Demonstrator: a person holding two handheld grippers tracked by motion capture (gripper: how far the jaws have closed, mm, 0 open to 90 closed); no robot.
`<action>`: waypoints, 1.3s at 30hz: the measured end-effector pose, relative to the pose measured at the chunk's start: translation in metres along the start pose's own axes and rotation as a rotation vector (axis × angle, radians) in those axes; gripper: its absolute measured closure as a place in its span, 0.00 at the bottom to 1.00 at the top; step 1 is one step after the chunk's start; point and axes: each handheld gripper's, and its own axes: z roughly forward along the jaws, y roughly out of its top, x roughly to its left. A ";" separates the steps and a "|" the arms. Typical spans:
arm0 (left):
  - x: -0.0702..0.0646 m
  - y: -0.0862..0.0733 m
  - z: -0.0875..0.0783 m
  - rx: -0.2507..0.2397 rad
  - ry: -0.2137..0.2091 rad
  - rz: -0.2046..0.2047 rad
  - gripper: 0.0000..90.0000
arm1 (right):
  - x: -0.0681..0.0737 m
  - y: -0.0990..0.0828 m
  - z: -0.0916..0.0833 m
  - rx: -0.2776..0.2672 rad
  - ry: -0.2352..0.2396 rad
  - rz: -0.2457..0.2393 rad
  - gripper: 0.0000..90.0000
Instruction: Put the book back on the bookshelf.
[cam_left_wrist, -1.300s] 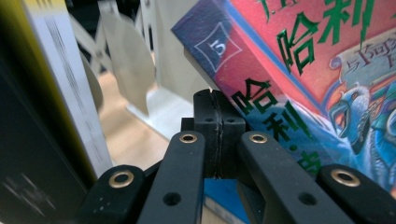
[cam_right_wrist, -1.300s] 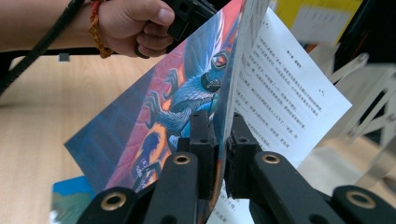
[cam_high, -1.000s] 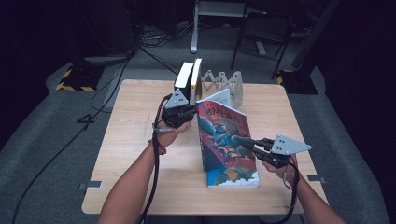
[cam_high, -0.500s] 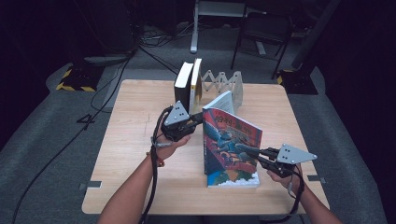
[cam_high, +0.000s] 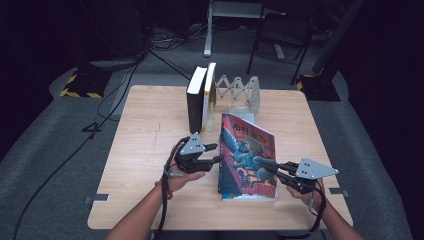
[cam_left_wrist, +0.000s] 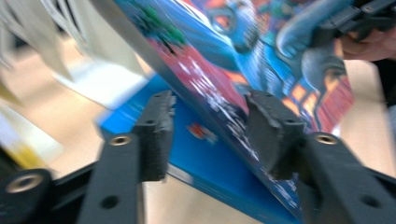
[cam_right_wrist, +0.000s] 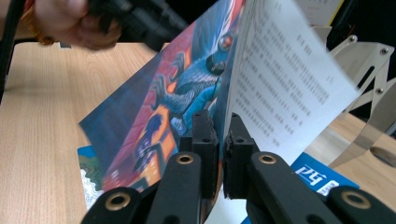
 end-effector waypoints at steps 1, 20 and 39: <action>0.004 -0.004 0.006 0.040 -0.039 -0.055 0.46 | -0.001 -0.001 0.001 0.007 -0.006 0.000 0.95; 0.006 0.000 0.028 0.024 -0.117 -0.116 0.52 | 0.000 0.006 0.009 -0.020 0.002 -0.016 0.95; -0.033 0.016 -0.013 -0.137 -0.008 0.252 0.81 | -0.012 0.016 0.007 -0.060 -0.056 -0.002 0.85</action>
